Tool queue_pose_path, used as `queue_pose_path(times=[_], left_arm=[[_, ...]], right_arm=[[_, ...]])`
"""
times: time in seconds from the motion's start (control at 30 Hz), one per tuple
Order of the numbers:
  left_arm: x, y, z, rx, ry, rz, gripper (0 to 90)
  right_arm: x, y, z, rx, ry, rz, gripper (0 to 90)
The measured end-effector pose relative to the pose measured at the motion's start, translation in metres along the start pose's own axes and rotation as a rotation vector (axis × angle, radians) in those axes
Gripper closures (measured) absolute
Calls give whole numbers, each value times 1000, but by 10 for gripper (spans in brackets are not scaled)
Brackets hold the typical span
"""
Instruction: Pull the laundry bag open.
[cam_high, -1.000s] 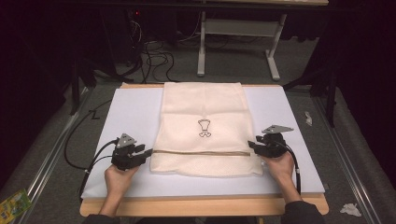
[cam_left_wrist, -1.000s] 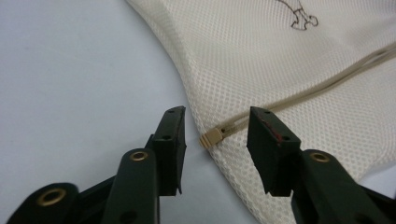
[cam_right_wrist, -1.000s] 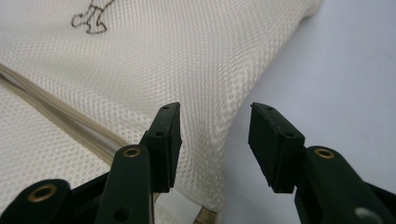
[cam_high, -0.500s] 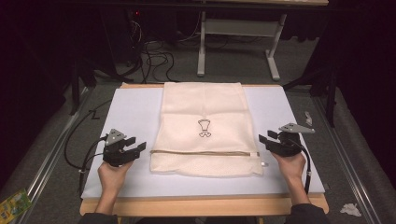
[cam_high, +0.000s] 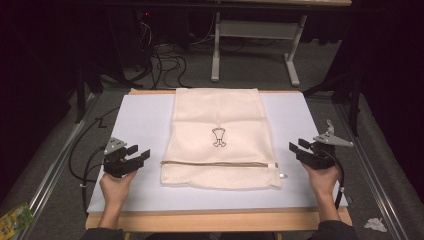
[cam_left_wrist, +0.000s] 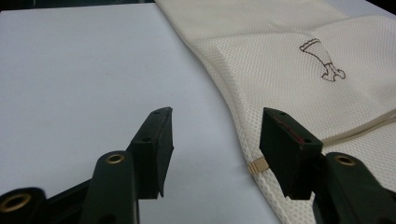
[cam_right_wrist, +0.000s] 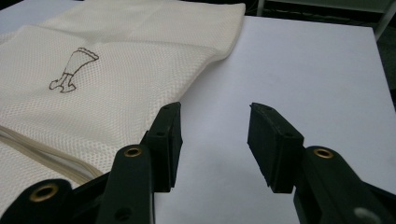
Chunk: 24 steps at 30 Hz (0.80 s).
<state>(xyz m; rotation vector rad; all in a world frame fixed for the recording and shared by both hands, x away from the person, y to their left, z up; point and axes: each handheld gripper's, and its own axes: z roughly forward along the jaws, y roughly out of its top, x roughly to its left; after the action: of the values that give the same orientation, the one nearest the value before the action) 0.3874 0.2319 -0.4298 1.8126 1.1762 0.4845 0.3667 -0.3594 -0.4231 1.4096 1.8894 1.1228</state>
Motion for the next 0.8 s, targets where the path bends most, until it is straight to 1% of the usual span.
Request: queue_pose_path(times=[0.03, 0.07, 0.17, 0.27, 0.43, 0.6, 0.7, 0.8], left_arm=[[1, 0, 0, 0, 5, 0, 444], [2, -1, -1, -1, 10, -1, 444], [7, -3, -2, -9, 20, -20, 443], [11, -5, -3, -16, 27, -37, 441], [15, -6, -4, -22, 34, -49, 437], [17, -6, -2, -29, 37, -54, 431], [19, -6, -2, -32, 43, -58, 429], [23, -7, -2, -30, 57, -62, 429]], right_arm=[[-2, -1, -1, -2, -1, 4, 557], [-4, -3, -3, -2, -1, 19, 556], [-12, -7, -6, -7, -4, 53, 554], [-18, -11, -7, -3, -8, 63, 552], [-21, -13, -7, -5, -16, 79, 551], [-23, -14, -7, -37, -41, 80, 561], [-26, -16, -5, -31, -50, 82, 563], [-30, -19, -4, -22, -58, 99, 562]])
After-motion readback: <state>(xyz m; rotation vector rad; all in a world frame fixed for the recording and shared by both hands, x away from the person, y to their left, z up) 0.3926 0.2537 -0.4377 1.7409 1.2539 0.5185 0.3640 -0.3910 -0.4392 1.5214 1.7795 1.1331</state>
